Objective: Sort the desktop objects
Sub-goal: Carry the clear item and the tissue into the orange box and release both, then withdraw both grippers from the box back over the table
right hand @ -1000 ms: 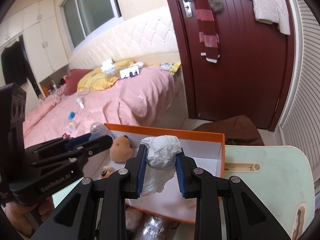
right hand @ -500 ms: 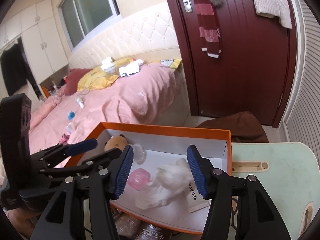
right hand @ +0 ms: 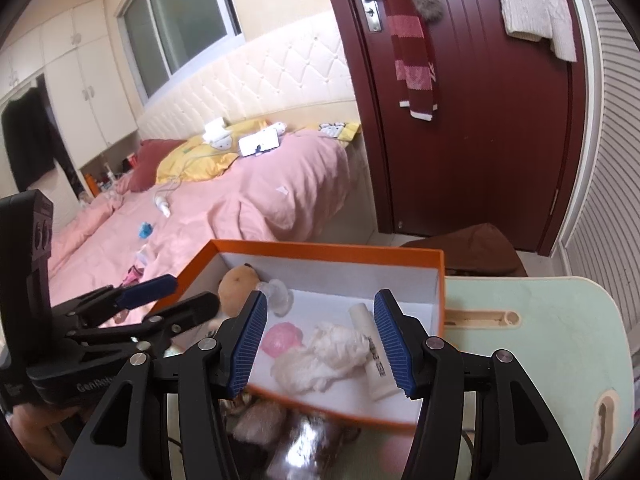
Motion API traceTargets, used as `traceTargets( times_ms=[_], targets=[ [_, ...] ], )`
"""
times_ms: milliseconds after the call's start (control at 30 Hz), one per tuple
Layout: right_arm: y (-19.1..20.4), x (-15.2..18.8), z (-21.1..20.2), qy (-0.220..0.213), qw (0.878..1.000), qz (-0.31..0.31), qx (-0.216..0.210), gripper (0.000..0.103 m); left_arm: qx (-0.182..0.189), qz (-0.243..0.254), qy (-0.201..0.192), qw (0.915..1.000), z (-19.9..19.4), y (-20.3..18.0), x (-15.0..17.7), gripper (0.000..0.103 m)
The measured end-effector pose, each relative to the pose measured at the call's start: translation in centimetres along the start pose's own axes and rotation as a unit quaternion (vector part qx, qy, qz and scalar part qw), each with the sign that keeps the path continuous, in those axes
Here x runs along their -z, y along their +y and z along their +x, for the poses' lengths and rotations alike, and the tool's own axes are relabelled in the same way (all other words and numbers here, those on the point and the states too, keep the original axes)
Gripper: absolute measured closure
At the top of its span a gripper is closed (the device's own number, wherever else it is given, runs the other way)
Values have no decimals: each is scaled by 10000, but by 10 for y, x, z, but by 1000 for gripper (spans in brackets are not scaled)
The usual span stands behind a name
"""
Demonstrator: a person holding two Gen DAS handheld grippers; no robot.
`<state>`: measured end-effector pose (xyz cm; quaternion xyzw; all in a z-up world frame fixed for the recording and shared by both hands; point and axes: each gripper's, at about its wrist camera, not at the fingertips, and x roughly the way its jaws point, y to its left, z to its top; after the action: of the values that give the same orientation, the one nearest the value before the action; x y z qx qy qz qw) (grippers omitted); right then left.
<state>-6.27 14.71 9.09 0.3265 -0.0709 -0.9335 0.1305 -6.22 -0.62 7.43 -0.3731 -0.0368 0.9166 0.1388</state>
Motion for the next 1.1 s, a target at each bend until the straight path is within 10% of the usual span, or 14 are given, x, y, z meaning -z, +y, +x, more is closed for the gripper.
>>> traceTargets(
  times_ms=[567,800,1100],
  targets=[
    [-8,93,-48,839,9948,324,480,47,-286,-186,765,9965,-21,21,105,33],
    [-8,109,-38,1098,9883,191,1045,46,-536,310,719,9955,-16,3,114,10],
    [-7,117,-34,1109,9862,-46,1233,44,-539,286,687,9958,-14,5,115,10]
  ],
)
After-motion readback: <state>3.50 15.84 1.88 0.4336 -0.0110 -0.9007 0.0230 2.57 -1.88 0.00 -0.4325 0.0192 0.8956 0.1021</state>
